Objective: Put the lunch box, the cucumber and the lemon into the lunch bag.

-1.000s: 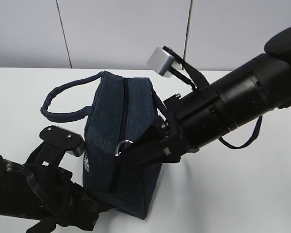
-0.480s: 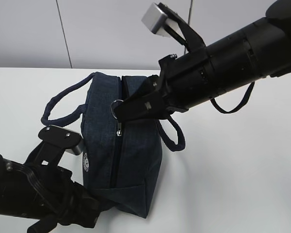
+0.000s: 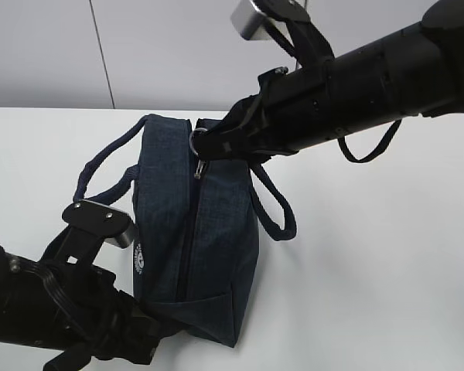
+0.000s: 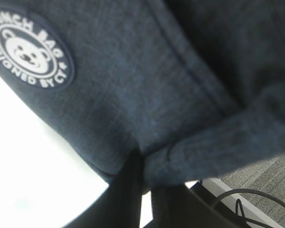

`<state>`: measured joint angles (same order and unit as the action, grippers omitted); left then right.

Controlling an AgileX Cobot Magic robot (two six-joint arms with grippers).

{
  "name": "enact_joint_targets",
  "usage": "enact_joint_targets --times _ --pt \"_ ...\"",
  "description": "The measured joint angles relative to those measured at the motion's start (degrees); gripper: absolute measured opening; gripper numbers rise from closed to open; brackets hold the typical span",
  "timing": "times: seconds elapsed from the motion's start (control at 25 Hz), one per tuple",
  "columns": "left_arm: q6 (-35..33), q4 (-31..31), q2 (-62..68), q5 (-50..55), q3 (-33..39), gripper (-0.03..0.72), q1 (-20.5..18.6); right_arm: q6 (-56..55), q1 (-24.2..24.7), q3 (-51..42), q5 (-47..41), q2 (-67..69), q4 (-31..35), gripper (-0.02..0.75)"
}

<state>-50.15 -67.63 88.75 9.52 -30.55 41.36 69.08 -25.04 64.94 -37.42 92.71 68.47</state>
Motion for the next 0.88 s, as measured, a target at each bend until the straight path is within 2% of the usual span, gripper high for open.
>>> enact_joint_targets --times 0.28,0.88 --pt "0.0 -0.1 0.0 0.6 -0.1 -0.009 0.0 2.4 0.0 0.0 5.2 0.0 0.5 0.0" --pt "1.1 -0.1 -0.2 4.4 -0.1 -0.009 -0.1 3.4 0.0 5.1 5.5 3.5 2.0 0.0"
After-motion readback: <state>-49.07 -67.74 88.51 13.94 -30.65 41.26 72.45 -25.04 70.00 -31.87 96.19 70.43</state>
